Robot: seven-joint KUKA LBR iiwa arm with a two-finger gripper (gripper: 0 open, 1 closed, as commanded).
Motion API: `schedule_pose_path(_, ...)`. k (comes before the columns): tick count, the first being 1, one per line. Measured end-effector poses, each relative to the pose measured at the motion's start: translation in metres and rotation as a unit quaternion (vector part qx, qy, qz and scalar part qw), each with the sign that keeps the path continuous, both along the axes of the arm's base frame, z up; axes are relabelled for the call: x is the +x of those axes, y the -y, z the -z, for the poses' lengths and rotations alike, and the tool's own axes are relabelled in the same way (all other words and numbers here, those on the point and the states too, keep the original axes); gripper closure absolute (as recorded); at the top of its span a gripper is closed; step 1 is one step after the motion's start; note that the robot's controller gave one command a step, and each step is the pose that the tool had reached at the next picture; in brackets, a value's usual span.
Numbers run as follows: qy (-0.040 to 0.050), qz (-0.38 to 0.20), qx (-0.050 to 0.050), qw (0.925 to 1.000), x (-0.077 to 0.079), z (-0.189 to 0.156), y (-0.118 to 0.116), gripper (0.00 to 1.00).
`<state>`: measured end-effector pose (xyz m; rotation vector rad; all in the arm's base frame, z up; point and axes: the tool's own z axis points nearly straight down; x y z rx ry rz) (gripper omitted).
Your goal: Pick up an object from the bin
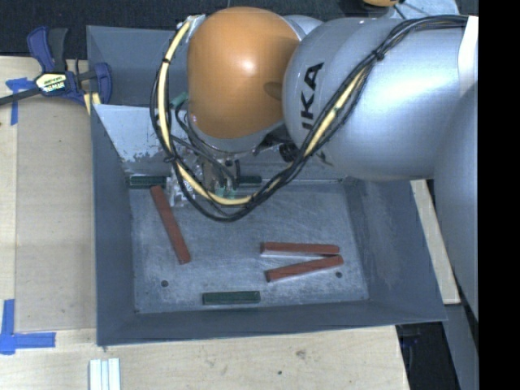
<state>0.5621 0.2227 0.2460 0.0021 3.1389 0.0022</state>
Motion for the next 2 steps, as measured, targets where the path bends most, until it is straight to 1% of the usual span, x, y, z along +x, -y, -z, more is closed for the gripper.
schedule_pose_path(1, -0.0021, 0.216, -0.001, 0.9763, 0.0099, 0.0482, 0.0076, 0.0)
schedule_pose_path(2, -0.0012, 0.216, 0.0, 0.9764, 0.0104, 0.0469, 0.0073, 0.0)
